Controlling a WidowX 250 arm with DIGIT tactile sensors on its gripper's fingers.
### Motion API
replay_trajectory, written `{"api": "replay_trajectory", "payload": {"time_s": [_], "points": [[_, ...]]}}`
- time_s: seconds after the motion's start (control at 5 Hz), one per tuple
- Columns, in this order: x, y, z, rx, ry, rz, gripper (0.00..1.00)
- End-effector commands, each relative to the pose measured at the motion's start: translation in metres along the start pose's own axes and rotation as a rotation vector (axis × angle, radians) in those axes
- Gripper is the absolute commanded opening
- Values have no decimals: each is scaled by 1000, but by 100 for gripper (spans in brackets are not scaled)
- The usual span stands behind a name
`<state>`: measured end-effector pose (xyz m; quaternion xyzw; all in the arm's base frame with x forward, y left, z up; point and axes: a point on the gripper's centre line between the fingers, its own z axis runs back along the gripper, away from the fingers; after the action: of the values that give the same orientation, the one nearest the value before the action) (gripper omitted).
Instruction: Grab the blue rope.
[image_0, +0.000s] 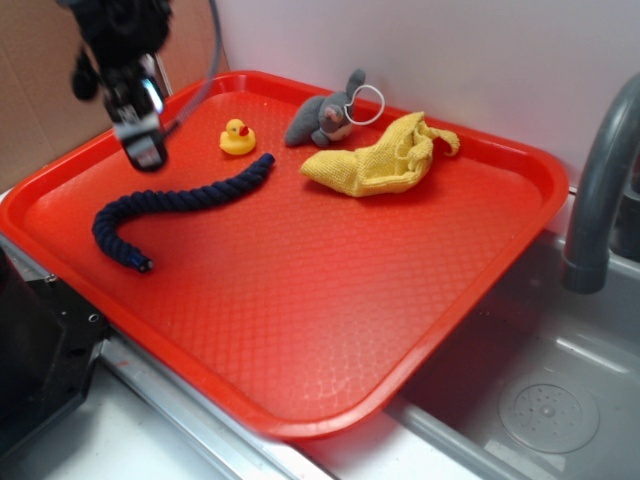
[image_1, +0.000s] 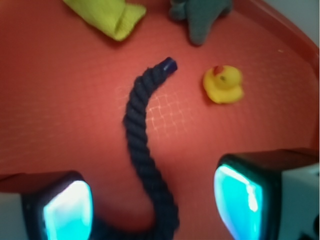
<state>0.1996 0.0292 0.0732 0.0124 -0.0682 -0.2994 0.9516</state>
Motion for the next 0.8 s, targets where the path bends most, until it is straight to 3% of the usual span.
{"api": "replay_trajectory", "payload": {"time_s": [0.0,0.2,0.4,0.6], "points": [[24,-8,-61,-90,63,-63,38],[24,-4,-66,-99,82,-41,0],[24,3,-64,-87,95,-29,0],[14,-5,-34,-31,86,48,0]]}}
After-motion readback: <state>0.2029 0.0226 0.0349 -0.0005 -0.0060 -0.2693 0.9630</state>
